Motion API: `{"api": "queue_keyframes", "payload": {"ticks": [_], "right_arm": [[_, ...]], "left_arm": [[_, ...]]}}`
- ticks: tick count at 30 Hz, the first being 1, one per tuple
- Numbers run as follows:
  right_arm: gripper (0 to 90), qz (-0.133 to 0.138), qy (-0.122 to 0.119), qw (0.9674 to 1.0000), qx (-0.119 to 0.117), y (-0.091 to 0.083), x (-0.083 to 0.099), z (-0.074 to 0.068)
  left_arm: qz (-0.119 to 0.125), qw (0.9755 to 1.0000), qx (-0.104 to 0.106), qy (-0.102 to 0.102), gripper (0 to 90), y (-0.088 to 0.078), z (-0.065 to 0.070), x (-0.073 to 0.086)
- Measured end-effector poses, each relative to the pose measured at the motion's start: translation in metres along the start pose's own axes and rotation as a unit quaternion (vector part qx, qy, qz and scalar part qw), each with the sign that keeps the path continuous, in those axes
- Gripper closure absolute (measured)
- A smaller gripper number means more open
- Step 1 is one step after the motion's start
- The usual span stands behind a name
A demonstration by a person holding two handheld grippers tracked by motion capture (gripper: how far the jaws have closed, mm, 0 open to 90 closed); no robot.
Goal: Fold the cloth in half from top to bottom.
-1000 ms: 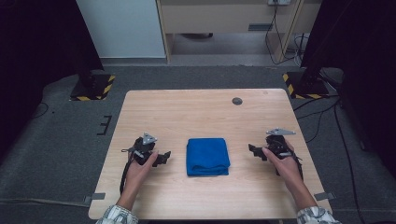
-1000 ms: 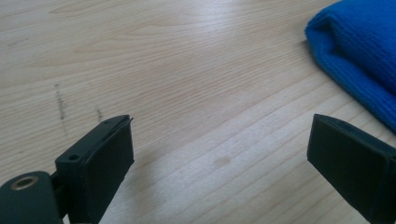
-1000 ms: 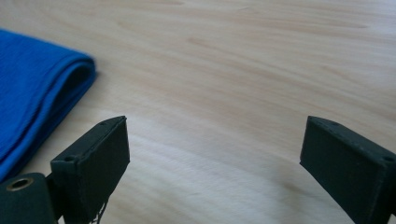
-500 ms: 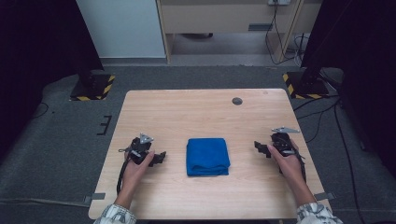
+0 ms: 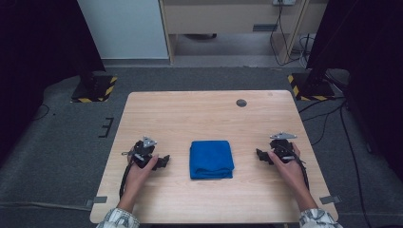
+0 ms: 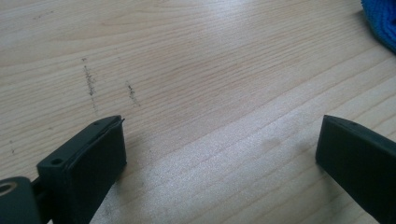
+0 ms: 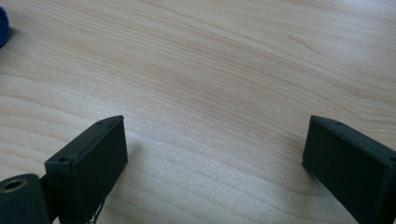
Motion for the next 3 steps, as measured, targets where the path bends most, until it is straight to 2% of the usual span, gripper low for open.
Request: {"api": "queue_keyframes", "payload": {"ticks": [3], "right_arm": [[6.6, 0.0, -0.001, 1.0, -0.001, -0.0021, 0.0018, -0.0022]], "left_arm": [[0.0, 1.0, 0.0, 0.0, 0.6, -0.0001, 0.0, 0.0001]]}}
Point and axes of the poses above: each handheld gripper's, and its own axes: y roughly forward along the jaws, x roughly out of its underside, z roughly to its right, the point moved 8 cm from there along y, roughly forward along the jaws, and after that the axes turned 5 degrees about x, right-handed, at the moved point
